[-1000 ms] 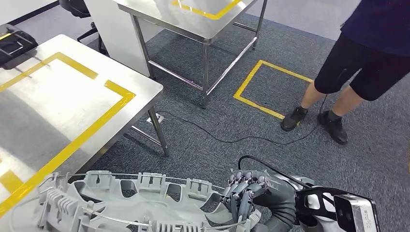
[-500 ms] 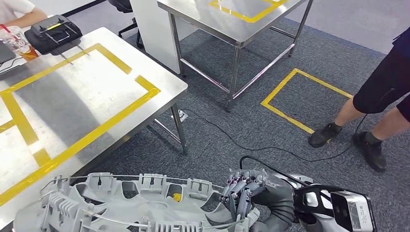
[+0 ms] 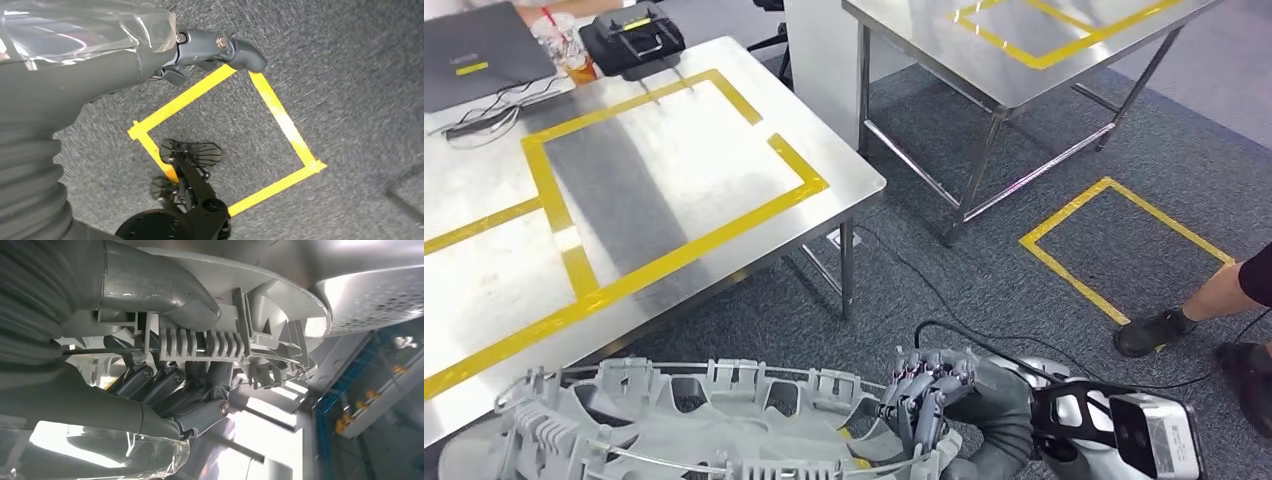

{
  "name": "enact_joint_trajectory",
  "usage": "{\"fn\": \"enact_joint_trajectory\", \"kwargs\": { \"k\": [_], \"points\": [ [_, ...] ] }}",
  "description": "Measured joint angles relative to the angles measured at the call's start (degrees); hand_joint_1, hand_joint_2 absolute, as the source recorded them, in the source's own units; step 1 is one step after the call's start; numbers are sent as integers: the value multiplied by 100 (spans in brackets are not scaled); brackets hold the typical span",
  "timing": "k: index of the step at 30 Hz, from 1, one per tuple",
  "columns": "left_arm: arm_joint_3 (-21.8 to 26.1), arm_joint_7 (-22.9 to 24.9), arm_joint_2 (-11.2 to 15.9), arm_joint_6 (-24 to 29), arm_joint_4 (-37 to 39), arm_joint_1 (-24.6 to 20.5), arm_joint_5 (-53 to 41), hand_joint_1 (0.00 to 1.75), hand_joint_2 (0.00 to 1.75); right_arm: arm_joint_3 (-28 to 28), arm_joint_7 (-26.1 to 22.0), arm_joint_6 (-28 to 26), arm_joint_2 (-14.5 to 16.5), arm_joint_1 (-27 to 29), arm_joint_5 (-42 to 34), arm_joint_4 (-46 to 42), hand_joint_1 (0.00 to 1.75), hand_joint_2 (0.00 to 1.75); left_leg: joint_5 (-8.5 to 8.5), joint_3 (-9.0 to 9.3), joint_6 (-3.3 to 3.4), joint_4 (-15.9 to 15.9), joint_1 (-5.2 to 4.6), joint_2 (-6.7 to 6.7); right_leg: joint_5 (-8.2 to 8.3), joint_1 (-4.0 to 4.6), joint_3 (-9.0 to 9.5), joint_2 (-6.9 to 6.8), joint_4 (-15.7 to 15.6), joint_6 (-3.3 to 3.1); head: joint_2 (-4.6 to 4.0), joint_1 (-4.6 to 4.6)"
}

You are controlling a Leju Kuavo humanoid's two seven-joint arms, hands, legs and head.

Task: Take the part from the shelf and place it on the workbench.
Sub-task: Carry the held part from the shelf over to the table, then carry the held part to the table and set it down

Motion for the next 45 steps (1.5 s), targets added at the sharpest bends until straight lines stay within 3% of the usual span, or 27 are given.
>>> {"fn": "enact_joint_trajectory", "kwargs": {
  "k": [2, 3, 4, 6, 7, 8, 10, 12, 14, 16, 18, 19, 21, 23, 24, 25, 27, 29, 31, 33, 34, 36, 38, 40, 42, 43, 45],
  "points": [
    [0, 6, -7, 0, 0, -16, 1, 0, 175, 12, 0, 0, -4, -1, -4, 12, 169, 175, 7, -2, 11, -5, 12, -171, -282, -24, -427, 192, 810, -4, 0, 20],
    [1, 8, -12, 0, 1, -13, 0, 0, 175, 21, 1, -1, -6, -1, -4, 19, 169, 175, 5, -2, 8, -3, 14, -265, -327, -40, -576, 210, 1044, 26, 0, 23],
    [1, 10, -16, 0, 1, -9, 0, 0, 175, 29, 2, -1, -6, -1, -4, 24, 169, 175, 0, 2, 1, 1, 22, -356, -268, -60, -612, 217, 1039, 79, 0, 22],
    [0, 11, -19, 0, 2, -4, 0, 0, 175, 39, 9, -1, -7, -5, -1, 32, 169, 175, -23, 16, -39, 26, 50, -540, 85, -116, -367, 282, 380, 223, 0, 22],
    [0, 11, -17, 1, 2, -3, 0, 0, 175, 42, 13, 0, -8, -8, -1, 37, 169, 175, -47, 5, -78, 64, 56, -623, 269, -142, -197, 387, -34, 272, 0, 31],
    [-1, 11, -15, 1, 2, 0, 0, 0, 175, 46, 16, -1, -6, -12, -2, 40, 169, 175, -72, -18, -120, 102, 58, -692, 402, -162, -64, 460, -347, 274, 0, 39],
    [1, 10, -12, 2, 1, 17, -1, 0, 175, 59, 19, -2, -2, -20, -9, 46, 169, 175, -95, -77, -194, 143, 61, -790, 487, -152, 23, 527, -556, 190, 0, 53],
    [3, 10, -12, 3, 0, 42, -4, 0, 175, 71, 25, -2, 5, -38, -15, 47, 169, 175, -103, -119, -238, 144, 87, -815, 493, -144, 34, 426, -559, 96, 0, 50],
    [4, 9, -9, 7, 0, 40, -5, 0, 175, 78, 37, -2, 14, -54, -16, 47, 169, 175, -250, -245, -276, 399, 81, -545, 481, -150, 65, 313, -572, 8, 0, 19],
    [3, 8, -4, 10, 0, 14, -4, 0, 175, 82, 44, -2, 19, -56, -20, 48, 169, 175, -587, -597, -298, 1117, 67, -182, 451, -116, 88, 184, -574, -62, 0, -14],
    [3, 8, -5, 9, 1, 7, -5, 0, 175, 90, 46, -2, 19, -56, -25, 49, 169, 175, -817, -973, -299, 1810, 69, -67, 428, -70, 97, 44, -573, -94, 0, -18],
    [3, 8, -7, 9, 2, 10, -5, 0, 175, 95, 49, -2, 19, -57, -26, 50, 169, 175, -783, -1025, -288, 1882, 66, -52, 416, -50, 105, -28, -573, -107, 0, -19],
    [3, 8, -4, 9, 2, 14, -5, 0, 175, 101, 59, -2, 20, -60, -26, 51, 169, 175, -442, -754, -216, 1326, 37, 27, 385, -9, 140, -166, -574, -120, 0, -19],
    [2, 8, 7, 9, -2, 6, -5, 0, 175, 101, 66, -2, 20, -67, -27, 51, 169, 175, -168, -351, -96, 552, -48, 293, 348, 32, 182, -284, -576, -108, 0, -14],
    [1, 6, 10, 10, -4, 1, -4, 0, 175, 101, 67, -2, 20, -71, -28, 52, 169, 175, -122, -246, -50, 341, -88, 388, 332, 46, 194, -339, -578, -92, 0, -14],
    [1, 14, 14, 10, -5, 1, 3, 0, 175, 103, 69, -2, 22, -73, -29, 52, 169, 175, -130, -220, -26, 269, -116, 426, 320, 53, 202, -394, -582, -73, 0, -14],
    [3, 93, 13, 11, -4, 18, 73, 0, 175, 107, 72, -2, 29, -80, -41, 52, 169, 175, -99, -200, 1, 212, -105, 288, 297, 56, 222, -478, -596, -27, 0, -19],
    [3, 219, 6, 20, -1, 19, 188, 0, 175, 106, 76, -2, 29, -82, -58, 55, 169, 175, -30, -116, 46, 107, -60, 139, 199, 34, 174, -254, -438, -6, 0, -10],
    [1, 306, -8, 47, 13, -15, 272, 0, 175, 104, 78, -2, 16, -70, -68, 71, 169, 175, 12, -71, 75, 57, -29, -16, -51, -4, -110, 94, 163, -14, 0, 13],
    [1, 352, -19, 79, 38, -35, 307, 0, 175, 104, 75, -2, 4, -50, -71, 95, 169, 175, 15, -77, 79, 59, -20, -192, -264, -36, -497, 203, 870, 16, 0, 29],
    [1, 361, -25, 87, 52, -35, 314, 0, 175, 104, 75, -2, 1, -43, -70, 106, 169, 175, 14, -76, 75, 62, -14, -286, -257, -56, -591, 212, 997, 64, 0, 31],
    [1, 368, -27, 88, 75, -34, 333, 0, 175, 104, 74, -2, -8, -39, -69, 121, 169, 175, 1, -71, 42, 86, 10, -475, 13, -112, -451, 242, 573, 204, 0, 32],
    [1, 368, -27, 86, 91, -33, 368, 0, 175, 105, 73, 0, -17, -46, -68, 133, 169, 175, -38, -101, -32, 156, 26, -641, 336, -173, -129, 448, -185, 298, 0, 48],
    [1, 371, -25, 93, 101, -35, 407, 0, 175, 105, 63, 8, -17, -51, -73, 142, 169, 175, -66, -173, -112, 229, 26, -772, 442, -191, 7, 637, -486, 240, 0, 56],
    [3, 403, -24, 126, 114, -26, 474, 0, 175, 105, 60, 22, -11, -58, -70, 158, 169, 175, -61, -228, -170, 254, 41, -858, 439, -179, 7, 592, -468, 129, 0, 55],
    [4, 433, -26, 145, 122, -14, 525, 0, 175, 107, 64, 28, -9, -66, -65, 167, 169, 175, -78, -253, -194, 302, 40, -774, 439, -178, 17, 542, -476, 93, 0, 52],
    [2, 527, -24, 167, 134, -14, 686, 0, 175, 110, 72, 47, 1, -74, -87, 184, 169, 175, -249, -402, -233, 646, 27, -410, 431, -170, 50, 443, -488, 23, 0, 21]
  ]
}}
